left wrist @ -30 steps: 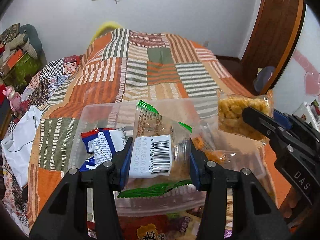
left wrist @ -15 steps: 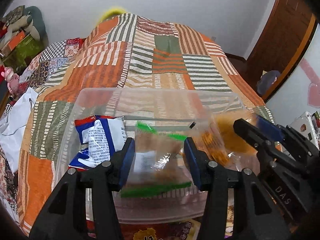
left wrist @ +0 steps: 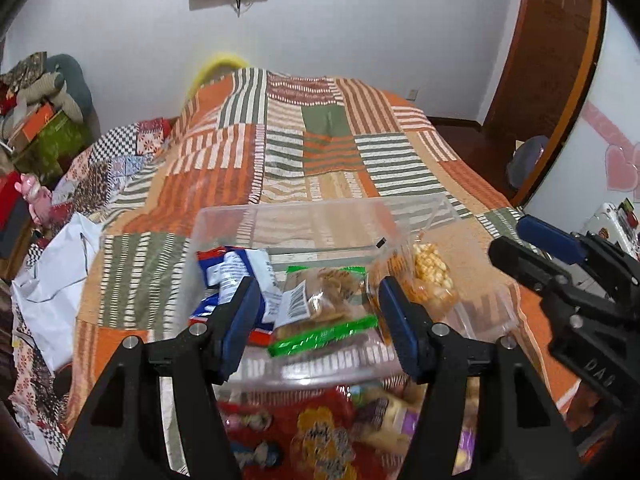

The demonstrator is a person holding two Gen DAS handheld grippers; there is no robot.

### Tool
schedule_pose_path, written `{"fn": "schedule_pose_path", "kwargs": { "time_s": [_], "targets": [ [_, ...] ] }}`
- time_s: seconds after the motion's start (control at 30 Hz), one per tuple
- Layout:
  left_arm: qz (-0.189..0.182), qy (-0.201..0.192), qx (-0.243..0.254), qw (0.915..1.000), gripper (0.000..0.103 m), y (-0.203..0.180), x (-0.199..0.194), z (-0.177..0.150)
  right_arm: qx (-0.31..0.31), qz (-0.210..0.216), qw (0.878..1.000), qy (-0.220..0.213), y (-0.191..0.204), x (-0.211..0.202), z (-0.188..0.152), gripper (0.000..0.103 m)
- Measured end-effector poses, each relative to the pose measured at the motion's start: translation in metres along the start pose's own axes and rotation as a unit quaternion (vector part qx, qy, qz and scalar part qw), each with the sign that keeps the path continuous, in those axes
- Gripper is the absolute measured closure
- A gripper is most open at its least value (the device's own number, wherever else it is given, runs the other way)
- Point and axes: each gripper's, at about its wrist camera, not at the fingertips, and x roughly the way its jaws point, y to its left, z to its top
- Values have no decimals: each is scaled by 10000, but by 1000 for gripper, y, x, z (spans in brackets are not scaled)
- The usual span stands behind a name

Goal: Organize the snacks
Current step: 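Release the cracker bag into the box with the left tool while the right releases the puff bag, then grasp the cylindrical biscuit roll with the left tool while the right grasps the yellow-and-white packet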

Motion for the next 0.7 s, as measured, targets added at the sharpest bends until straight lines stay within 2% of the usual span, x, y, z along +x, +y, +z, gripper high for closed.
{"fn": "schedule_pose_path", "kwargs": {
  "time_s": [0.27, 0.47, 0.7],
  "targets": [
    [-170, -199, 269, 9993, 40, 10, -53, -25, -190, -65, 9995, -242, 6, -41, -15, 59],
    [-59, -420, 570, 9975, 36, 22, -88, -56, -287, -254, 9989, -287, 8, -55, -34, 52],
    [-2, -297, 332, 9990, 36, 52, -97, -96, -136, -305, 9994, -7, 4, -57, -62, 52]
  ]
}}
